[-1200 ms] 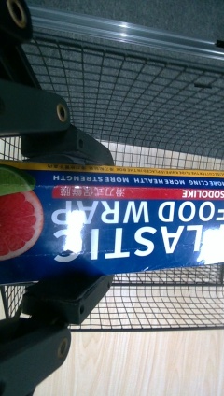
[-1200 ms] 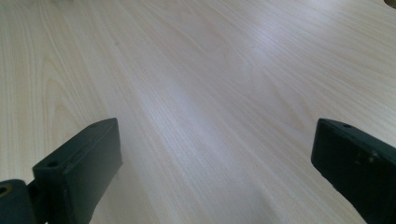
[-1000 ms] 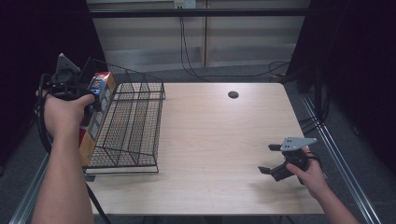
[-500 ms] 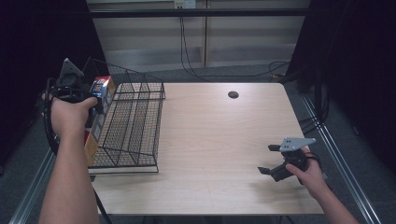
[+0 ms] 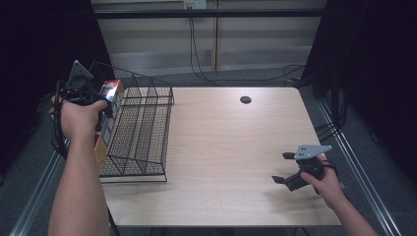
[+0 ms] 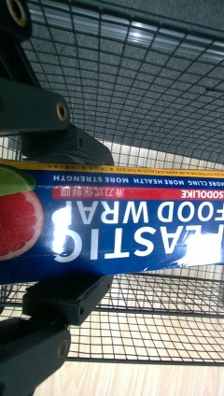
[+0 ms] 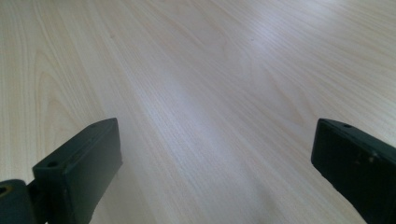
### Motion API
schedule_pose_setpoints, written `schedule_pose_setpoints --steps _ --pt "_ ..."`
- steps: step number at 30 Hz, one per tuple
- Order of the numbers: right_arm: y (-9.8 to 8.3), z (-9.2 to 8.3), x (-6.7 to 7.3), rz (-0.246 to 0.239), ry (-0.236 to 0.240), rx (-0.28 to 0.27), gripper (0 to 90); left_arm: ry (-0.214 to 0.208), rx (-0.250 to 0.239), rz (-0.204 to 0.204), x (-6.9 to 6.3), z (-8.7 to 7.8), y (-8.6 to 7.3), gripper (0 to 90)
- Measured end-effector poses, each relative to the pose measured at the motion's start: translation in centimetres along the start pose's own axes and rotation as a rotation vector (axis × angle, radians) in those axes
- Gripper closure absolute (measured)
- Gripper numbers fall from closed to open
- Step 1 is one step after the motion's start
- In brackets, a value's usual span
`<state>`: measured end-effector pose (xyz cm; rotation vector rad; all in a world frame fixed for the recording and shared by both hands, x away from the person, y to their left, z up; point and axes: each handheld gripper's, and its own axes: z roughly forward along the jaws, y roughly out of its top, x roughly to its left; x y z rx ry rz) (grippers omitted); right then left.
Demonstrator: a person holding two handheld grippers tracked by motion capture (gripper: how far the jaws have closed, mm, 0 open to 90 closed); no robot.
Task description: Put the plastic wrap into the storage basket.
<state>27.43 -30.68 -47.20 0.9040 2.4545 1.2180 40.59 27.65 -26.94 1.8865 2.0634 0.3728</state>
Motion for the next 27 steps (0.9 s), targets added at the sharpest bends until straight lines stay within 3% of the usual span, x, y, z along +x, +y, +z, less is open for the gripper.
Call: schedule_pose_setpoints --steps 7,8,16,21,27 --pt "-0.1 0.0 0.0 0.001 -0.003 0.0 1.6 0.001 0.002 0.005 0.0 0.6 0.3 42.5" --pt "-0.1 0.0 0.0 0.001 -0.003 0.0 1.6 0.005 0.009 -0.011 -0.1 0.6 0.3 42.5" --pt "-0.1 0.2 -0.1 -0.002 -0.002 0.007 1.6 0.008 0.021 0.004 0.2 1.2 0.6 42.0" --pt "-0.2 0.2 -0.1 0.0 -0.002 0.011 1.6 0.011 0.027 -0.011 0.2 1.7 0.6 41.4" --pt "-0.2 0.1 -0.1 0.002 -0.001 0.011 1.7 0.035 0.059 0.014 -0.1 2.0 0.8 40.5"
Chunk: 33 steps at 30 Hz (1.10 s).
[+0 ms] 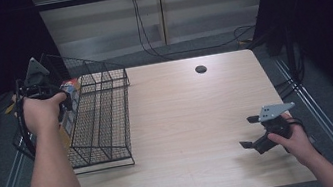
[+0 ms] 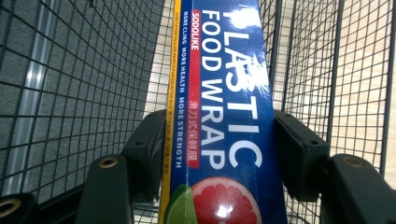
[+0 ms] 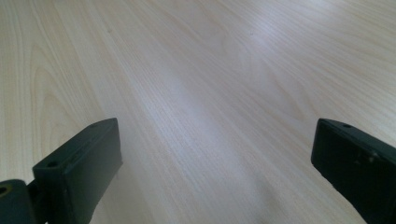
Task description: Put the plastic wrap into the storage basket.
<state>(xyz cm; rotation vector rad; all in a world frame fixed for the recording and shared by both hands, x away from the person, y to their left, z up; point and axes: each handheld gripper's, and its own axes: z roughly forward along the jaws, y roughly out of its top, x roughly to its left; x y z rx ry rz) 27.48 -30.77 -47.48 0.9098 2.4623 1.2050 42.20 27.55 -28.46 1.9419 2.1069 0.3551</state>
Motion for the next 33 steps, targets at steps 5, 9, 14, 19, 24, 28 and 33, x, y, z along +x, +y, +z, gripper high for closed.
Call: schedule_pose_setpoints --steps 5,9,14,19,24,28,33 --pt "0.0 -0.1 0.0 -0.001 -0.001 -0.001 1.7 -0.036 -0.077 -0.017 -0.2 -1.5 0.1 40.4" --pt "0.1 -0.2 0.1 -0.001 0.0 -0.007 1.7 -0.057 -0.097 0.002 -1.0 -2.5 0.0 38.7" --pt "0.0 -0.2 0.2 -0.006 0.001 -0.008 1.7 -0.105 -0.124 0.036 -2.8 -3.3 -0.4 35.9" --pt "0.1 -0.4 0.2 -0.002 0.004 -0.016 1.7 -0.138 -0.132 0.065 -3.9 -3.6 -0.7 34.7" --pt "0.1 -0.3 0.2 -0.003 0.004 -0.013 1.7 -0.168 -0.152 0.087 -4.7 -3.8 -0.9 33.5" --pt "0.1 -0.3 0.2 -0.002 0.002 -0.012 1.7 -0.187 -0.159 0.102 -5.0 -3.7 -1.2 31.9" --pt "0.1 -0.3 0.2 -0.004 0.003 -0.01 1.7 -0.218 -0.168 0.119 -5.6 -3.6 -1.6 30.4"
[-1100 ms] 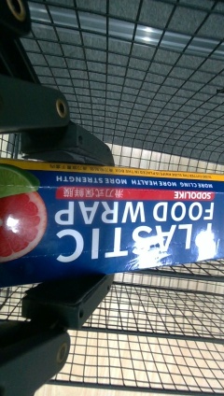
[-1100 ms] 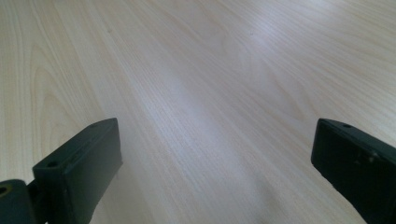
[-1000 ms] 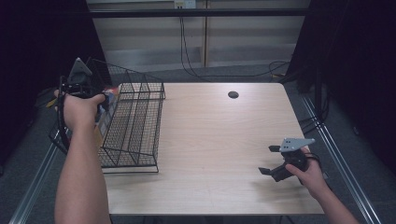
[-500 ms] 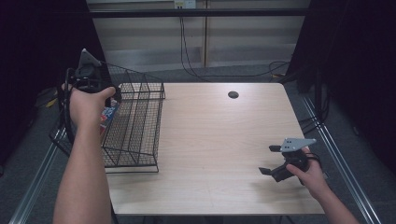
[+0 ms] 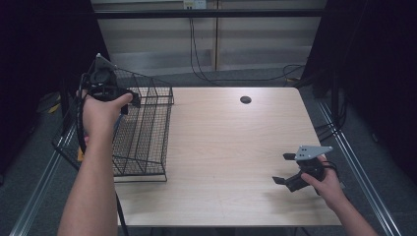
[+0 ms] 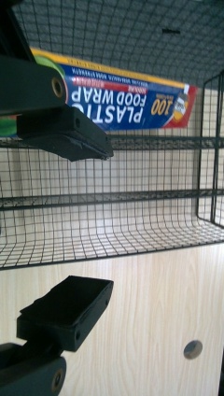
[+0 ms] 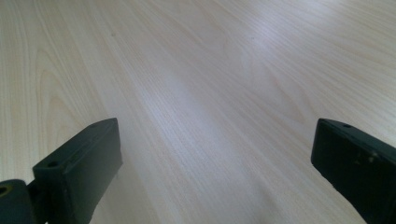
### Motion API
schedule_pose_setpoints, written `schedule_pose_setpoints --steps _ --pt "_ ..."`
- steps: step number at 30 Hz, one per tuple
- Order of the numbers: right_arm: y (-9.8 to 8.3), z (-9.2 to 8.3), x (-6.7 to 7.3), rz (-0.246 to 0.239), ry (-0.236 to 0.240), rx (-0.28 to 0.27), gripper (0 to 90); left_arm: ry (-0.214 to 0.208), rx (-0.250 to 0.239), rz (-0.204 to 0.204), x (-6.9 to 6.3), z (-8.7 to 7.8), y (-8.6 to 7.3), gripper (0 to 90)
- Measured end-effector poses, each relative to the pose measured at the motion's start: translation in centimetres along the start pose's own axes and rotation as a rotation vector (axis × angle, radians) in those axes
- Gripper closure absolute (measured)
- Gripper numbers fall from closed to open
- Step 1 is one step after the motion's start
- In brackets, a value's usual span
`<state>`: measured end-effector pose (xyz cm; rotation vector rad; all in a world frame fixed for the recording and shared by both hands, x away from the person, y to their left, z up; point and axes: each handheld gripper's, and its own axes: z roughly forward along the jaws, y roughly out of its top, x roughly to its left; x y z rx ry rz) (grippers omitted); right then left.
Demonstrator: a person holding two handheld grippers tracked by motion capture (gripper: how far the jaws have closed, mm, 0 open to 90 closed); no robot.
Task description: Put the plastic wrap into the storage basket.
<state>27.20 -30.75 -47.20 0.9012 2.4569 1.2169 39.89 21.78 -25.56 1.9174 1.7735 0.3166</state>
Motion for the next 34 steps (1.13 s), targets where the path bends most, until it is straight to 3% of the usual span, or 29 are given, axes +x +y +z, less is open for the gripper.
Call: schedule_pose_setpoints --steps 17,20,34 --pt "0.0 -0.1 0.1 -0.001 -0.008 -0.005 1.7 -0.112 -0.014 0.081 -2.7 1.5 -1.6 24.5" --pt "0.0 -0.1 0.1 -0.001 -0.01 -0.005 1.7 -0.125 -0.008 0.109 -3.2 2.1 -2.0 23.7" --pt "-0.1 0.1 0.1 0.007 -0.007 0.002 1.6 -0.204 -0.009 0.152 -4.5 4.8 -4.1 17.5"
